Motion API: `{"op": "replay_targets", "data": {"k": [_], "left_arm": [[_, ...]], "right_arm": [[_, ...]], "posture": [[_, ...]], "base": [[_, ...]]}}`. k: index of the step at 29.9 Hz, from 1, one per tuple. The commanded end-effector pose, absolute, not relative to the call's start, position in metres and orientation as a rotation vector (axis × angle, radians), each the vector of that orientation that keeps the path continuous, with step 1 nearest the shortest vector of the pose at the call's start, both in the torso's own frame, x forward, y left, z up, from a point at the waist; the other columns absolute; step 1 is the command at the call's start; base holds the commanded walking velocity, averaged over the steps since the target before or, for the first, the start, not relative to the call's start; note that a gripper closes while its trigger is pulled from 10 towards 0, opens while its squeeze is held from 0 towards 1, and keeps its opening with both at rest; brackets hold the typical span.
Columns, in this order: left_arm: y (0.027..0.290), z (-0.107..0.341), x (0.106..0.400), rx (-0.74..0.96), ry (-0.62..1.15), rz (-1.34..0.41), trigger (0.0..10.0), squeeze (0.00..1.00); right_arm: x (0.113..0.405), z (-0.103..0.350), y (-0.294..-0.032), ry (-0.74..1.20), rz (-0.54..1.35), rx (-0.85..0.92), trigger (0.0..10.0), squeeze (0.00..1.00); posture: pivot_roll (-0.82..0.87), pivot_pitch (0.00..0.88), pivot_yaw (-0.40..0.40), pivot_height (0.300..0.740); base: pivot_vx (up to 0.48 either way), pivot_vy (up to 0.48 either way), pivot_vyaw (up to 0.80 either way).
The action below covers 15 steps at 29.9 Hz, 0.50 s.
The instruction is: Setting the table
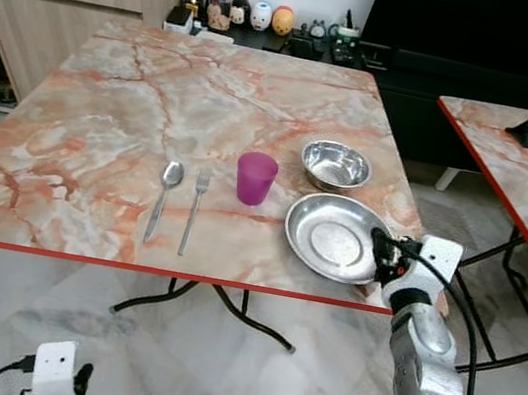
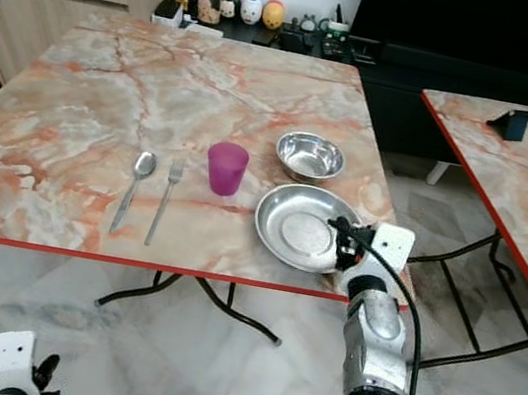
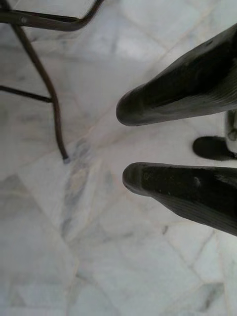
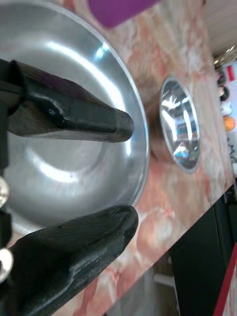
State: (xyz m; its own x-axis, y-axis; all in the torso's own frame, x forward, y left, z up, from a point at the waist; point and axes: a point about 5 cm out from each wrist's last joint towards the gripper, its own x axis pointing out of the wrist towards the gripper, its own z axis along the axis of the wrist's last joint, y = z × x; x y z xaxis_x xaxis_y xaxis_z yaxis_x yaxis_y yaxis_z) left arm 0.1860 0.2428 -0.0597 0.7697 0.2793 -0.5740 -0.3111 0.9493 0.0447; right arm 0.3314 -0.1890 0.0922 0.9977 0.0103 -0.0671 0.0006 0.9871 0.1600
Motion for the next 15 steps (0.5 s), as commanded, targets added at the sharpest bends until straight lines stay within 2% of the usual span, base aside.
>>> {"op": "replay_targets", "data": {"k": [1,15], "left_arm": [[0.246,-0.058,0.185,-0.066,0.594,0.331,10.0,0.0],[0.263,-0.061,0.17,-0.017,0.659,0.289,10.0,0.0]], "right_arm": [[0.331,0.096,-0.187,0.042,0.012,0.16,10.0,0.0],[0.331,0.103,-0.17,-0.014,0.0,0.203,10.0,0.0]], "posture": [[0.02,0.0,-0.027,0.732],[0.0,0.0,0.065,0.732]], "base": [[0.0,0.0,0.0],[0.0,0.0,0.0]]}}
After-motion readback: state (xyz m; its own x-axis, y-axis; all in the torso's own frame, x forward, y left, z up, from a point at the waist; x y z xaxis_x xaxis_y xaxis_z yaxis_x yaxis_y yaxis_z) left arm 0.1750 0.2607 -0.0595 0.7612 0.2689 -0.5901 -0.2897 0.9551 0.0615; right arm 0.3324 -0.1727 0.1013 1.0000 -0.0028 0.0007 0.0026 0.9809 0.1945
